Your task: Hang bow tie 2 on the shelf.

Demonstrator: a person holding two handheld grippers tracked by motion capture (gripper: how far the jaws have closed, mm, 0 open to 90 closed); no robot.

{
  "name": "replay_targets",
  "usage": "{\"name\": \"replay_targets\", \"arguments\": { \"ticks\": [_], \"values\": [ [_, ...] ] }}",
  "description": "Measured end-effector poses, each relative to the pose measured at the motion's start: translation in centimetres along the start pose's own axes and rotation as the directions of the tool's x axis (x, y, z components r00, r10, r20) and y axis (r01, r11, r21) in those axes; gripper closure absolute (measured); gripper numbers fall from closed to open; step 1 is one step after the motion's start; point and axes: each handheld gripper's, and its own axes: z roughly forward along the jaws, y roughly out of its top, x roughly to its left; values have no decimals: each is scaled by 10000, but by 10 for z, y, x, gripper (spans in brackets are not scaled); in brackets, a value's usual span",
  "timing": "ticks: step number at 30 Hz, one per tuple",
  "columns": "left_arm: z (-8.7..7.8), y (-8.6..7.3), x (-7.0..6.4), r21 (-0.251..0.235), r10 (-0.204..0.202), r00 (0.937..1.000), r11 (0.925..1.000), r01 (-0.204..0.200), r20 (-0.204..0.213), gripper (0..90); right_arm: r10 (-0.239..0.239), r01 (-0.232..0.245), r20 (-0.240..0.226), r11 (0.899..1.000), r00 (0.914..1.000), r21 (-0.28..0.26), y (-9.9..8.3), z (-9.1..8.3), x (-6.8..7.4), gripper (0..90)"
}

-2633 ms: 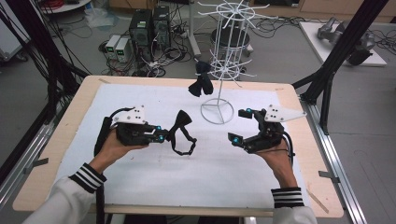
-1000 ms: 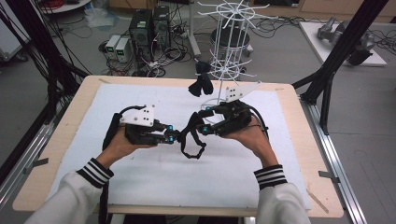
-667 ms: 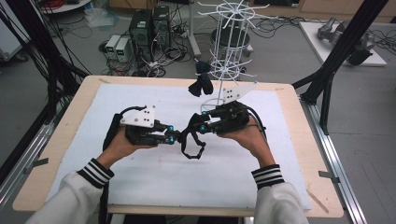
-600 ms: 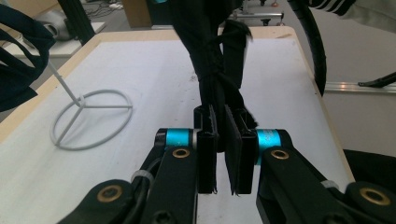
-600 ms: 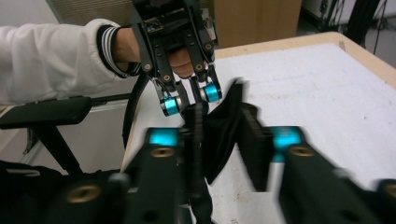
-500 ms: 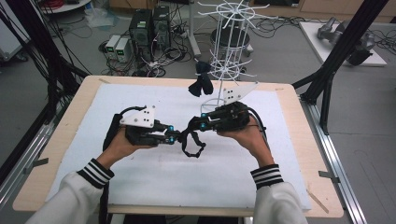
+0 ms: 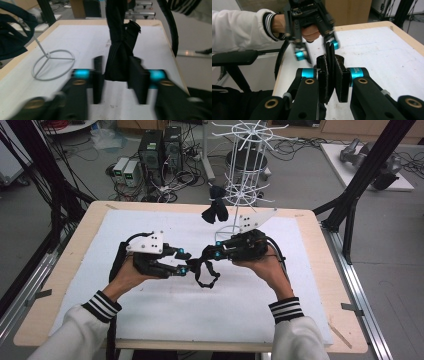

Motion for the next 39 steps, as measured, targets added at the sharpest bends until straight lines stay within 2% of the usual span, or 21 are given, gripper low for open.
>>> {"name": "replay_targets", "arguments": {
  "ticks": [2,4,6,10,11,15,17,25,30,34,36,39],
  "values": [
    [0,-2,3,-28,-355,9987,9994,355,-375,292,50,-50,62,9999,10000,-103,0,-2,0,836],
    [-1,-5,6,-68,-644,9964,9979,641,-545,173,82,-78,217,9998,9997,-185,-1,-5,0,836],
    [-3,-8,8,-167,-830,9937,9965,820,-758,109,106,-96,325,9995,9994,-307,-2,-8,-1,836],
    [-8,-11,8,-404,-948,9910,9950,914,-943,99,62,-27,661,9986,9978,-531,-4,-15,-1,836],
    [-9,-12,9,-408,-863,9913,9957,826,-989,99,108,-69,686,9983,9976,-575,-4,-16,-1,837],
    [-16,-19,9,-681,-1018,9866,9933,937,-1278,99,133,-62,890,9968,9959,-795,-6,-24,-1,836],
    [-19,-24,10,-658,-1100,9844,9926,1017,-1375,99,146,-48,1045,9956,9944,-936,-8,-28,0,836],
    [-36,-45,11,-854,-1473,9684,9875,1324,-2013,99,200,15,1523,9902,9881,-1395,-10,-40,1,835],
    [-43,-57,11,-1062,-1759,9585,9821,1553,-2243,99,214,80,1844,9875,9826,-1575,-10,-47,2,835],
    [-49,-66,10,-1117,-1858,9529,9803,1630,-2398,99,236,182,2218,9827,9748,-1846,-11,-55,4,834],
    [-52,-71,9,-1147,-1910,9465,9794,1661,-2601,99,298,182,2374,9802,9710,-1974,-12,-59,4,834],
    [-56,-79,8,-1161,-2054,9413,9768,1801,-2680,99,424,198,2669,9739,9628,-2261,-14,-66,4,834]
  ]
}}
